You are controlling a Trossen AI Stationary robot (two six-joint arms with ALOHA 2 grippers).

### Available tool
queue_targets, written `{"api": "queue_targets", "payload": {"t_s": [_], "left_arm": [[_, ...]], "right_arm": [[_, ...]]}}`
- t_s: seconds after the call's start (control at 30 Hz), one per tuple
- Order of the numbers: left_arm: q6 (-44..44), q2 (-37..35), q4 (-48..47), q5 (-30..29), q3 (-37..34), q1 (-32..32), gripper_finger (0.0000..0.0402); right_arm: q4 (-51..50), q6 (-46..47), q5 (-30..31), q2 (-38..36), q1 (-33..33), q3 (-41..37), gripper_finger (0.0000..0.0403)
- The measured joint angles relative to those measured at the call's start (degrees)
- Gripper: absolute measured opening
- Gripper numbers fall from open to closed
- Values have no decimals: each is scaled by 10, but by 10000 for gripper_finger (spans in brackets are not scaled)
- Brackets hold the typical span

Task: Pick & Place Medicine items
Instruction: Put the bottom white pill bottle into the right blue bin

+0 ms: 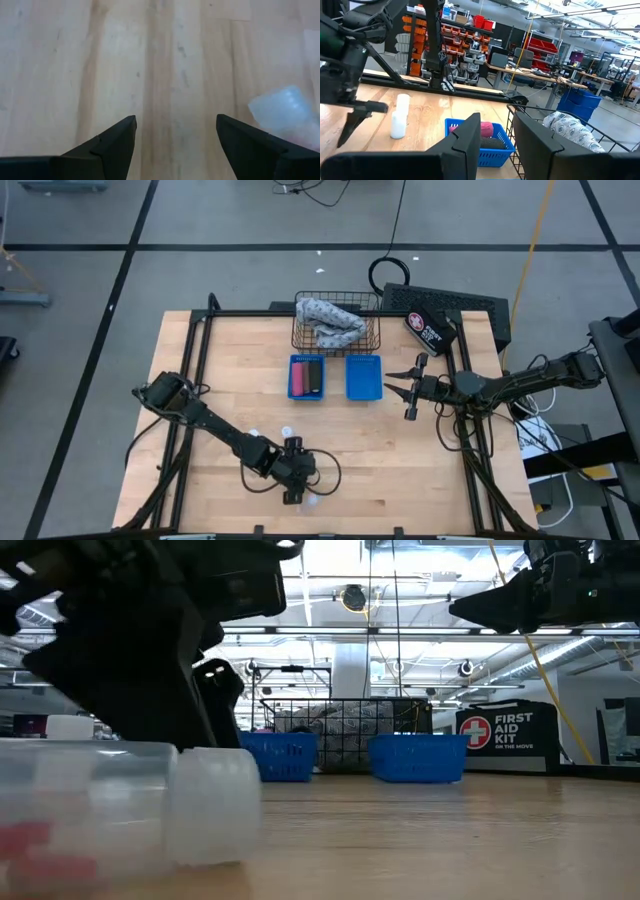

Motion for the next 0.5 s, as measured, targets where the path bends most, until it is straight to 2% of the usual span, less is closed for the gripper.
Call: {"api": "queue_targets", "payload": {"t_s": [0.27, 0.37, 0.5], "left_arm": [[-12, -59, -105, -9, 0, 6, 280], [-1, -64, -101, 22, 2, 2, 280], [62, -58, -69, 34, 2, -13, 280]], "right_arm": [[0, 0, 0, 0, 0, 0, 105], [0, 0, 0, 0, 0, 0, 105], [0, 0, 0, 0, 0, 0, 105]]}}
